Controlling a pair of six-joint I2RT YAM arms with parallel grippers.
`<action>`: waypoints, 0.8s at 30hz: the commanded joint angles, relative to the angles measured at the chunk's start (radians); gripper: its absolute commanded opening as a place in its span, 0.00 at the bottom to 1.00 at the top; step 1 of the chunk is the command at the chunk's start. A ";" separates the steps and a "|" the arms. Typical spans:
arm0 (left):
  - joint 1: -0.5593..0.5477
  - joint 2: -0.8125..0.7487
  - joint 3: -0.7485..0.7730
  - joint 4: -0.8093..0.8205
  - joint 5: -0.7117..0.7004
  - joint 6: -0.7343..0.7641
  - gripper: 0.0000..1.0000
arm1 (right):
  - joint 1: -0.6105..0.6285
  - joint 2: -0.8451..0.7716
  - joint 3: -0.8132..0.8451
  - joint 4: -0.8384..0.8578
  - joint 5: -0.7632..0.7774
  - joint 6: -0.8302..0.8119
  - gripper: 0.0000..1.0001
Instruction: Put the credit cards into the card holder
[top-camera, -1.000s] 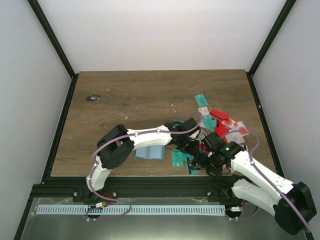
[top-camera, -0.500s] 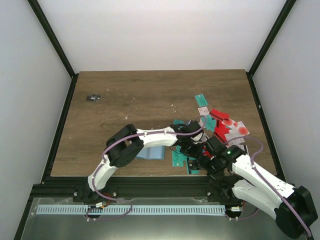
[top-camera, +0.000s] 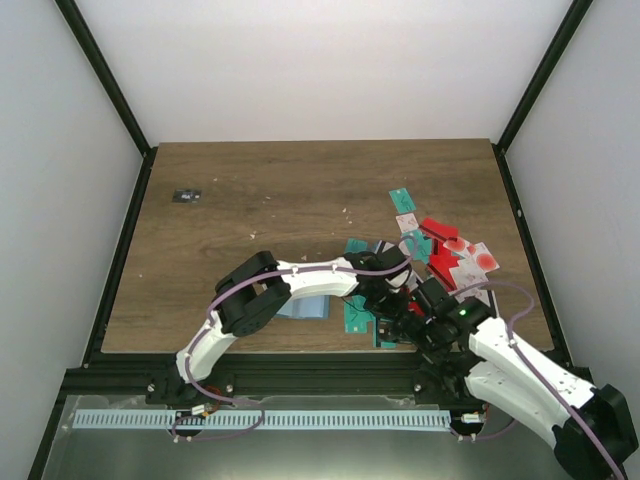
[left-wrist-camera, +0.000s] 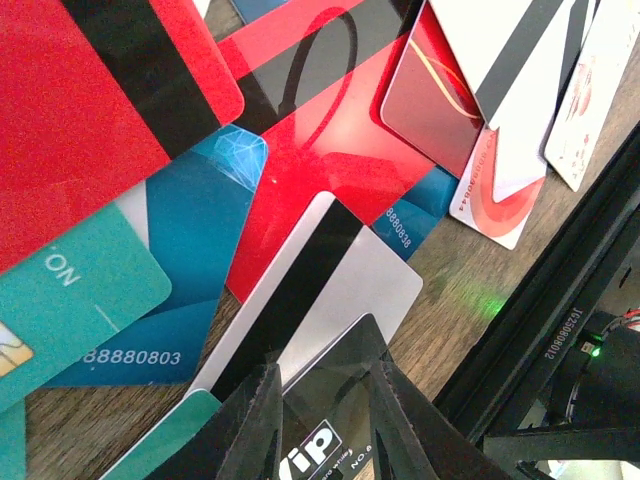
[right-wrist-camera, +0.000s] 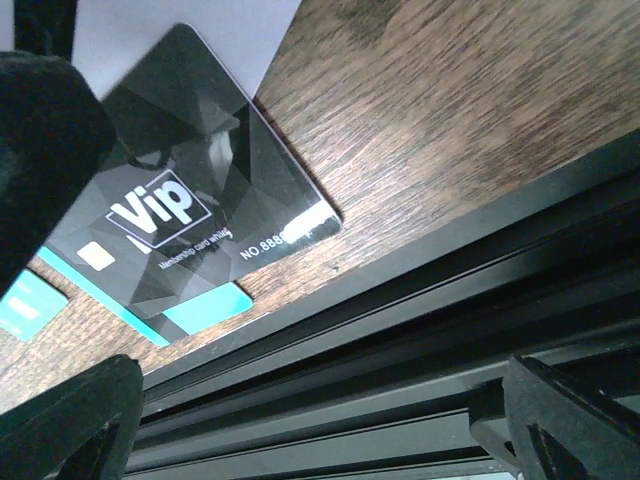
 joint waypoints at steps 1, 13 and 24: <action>-0.028 0.001 -0.033 0.015 0.001 -0.026 0.27 | -0.008 -0.070 -0.007 -0.004 0.028 0.065 1.00; -0.061 -0.054 -0.120 0.061 -0.012 -0.078 0.26 | -0.008 -0.144 -0.089 0.079 -0.004 0.112 1.00; -0.036 -0.130 -0.115 0.025 -0.046 -0.064 0.27 | -0.008 -0.149 -0.131 0.171 0.002 0.074 0.97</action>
